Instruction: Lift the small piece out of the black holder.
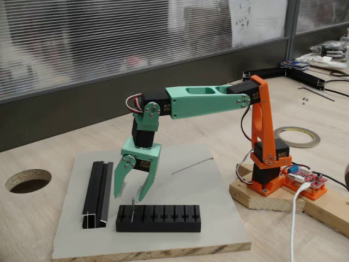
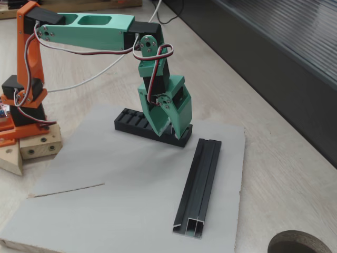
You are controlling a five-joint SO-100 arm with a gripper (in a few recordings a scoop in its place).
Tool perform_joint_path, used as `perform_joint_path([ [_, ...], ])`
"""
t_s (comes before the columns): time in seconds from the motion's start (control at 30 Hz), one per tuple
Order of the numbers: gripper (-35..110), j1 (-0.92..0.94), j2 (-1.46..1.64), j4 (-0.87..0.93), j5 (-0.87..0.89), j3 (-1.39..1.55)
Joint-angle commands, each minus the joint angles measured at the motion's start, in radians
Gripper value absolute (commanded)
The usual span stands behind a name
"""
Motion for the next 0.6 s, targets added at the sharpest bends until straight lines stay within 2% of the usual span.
perform_joint_path([
  [0.0, 33, -0.021, 0.008, 0.023, 0.023, -0.015],
  [0.57, 33, -0.023, 0.008, 0.009, 0.023, 0.034],
])
